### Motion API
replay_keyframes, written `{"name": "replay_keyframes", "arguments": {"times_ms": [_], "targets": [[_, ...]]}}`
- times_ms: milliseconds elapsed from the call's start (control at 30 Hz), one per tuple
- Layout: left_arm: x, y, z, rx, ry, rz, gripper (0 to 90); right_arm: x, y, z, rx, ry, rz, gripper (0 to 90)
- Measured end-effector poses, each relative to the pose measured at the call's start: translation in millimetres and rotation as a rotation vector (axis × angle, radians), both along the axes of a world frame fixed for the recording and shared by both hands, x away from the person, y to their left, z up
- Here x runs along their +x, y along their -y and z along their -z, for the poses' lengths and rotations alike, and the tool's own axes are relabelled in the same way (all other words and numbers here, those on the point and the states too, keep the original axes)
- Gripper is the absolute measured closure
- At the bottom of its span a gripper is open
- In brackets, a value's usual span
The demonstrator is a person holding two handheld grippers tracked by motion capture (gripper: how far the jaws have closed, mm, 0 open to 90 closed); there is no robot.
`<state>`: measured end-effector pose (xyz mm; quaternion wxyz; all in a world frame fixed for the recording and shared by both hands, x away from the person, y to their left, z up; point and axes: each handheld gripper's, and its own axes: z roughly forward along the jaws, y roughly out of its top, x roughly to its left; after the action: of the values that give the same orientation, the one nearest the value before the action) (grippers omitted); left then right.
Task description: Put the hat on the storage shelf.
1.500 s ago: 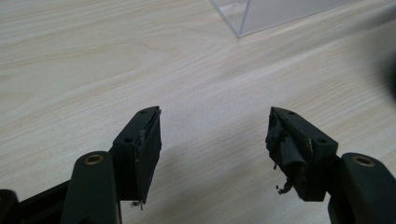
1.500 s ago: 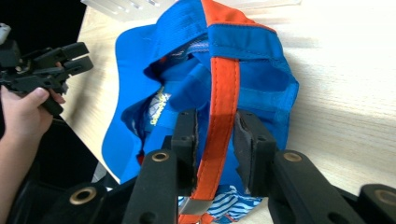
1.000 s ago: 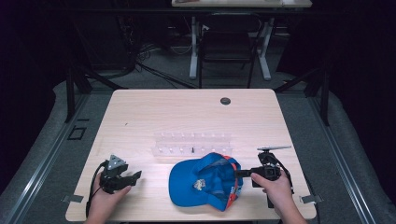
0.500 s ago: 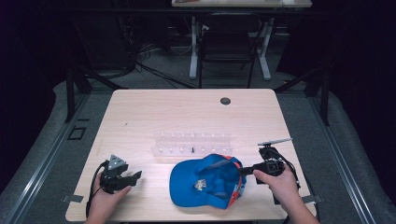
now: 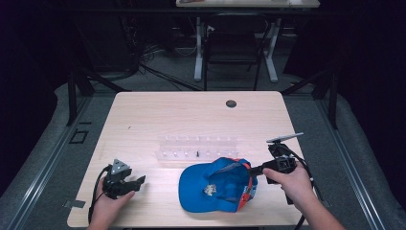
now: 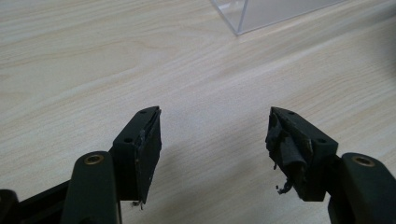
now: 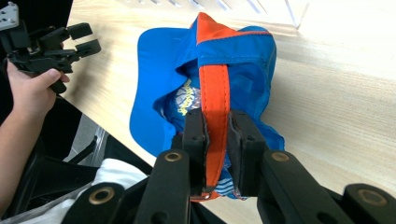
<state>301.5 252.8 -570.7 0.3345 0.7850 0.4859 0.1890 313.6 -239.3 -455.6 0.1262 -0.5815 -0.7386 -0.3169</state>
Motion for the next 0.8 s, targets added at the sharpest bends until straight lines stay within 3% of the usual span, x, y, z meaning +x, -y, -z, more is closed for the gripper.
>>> {"name": "replay_keyframes", "arguments": {"times_ms": [167,333,700,800], "targets": [[0.0,-0.3,-0.1,0.002,0.001,0.002,35.6,0.7,-1.5,-8.8,0.007,-0.006,-0.002,78.2],[-0.1,0.2,0.1,-0.001,0.000,0.000,35.6,2.2,-2.9,-19.4,0.066,-0.012,-0.004,78.2],[0.0,0.2,0.1,0.001,-0.001,0.002,35.6,5.0,-8.9,-35.8,0.137,-0.022,-0.012,78.3],[-0.1,0.3,0.2,-0.001,0.000,0.000,35.6,5.0,-11.2,-43.5,0.184,-0.023,-0.015,78.3]]}}
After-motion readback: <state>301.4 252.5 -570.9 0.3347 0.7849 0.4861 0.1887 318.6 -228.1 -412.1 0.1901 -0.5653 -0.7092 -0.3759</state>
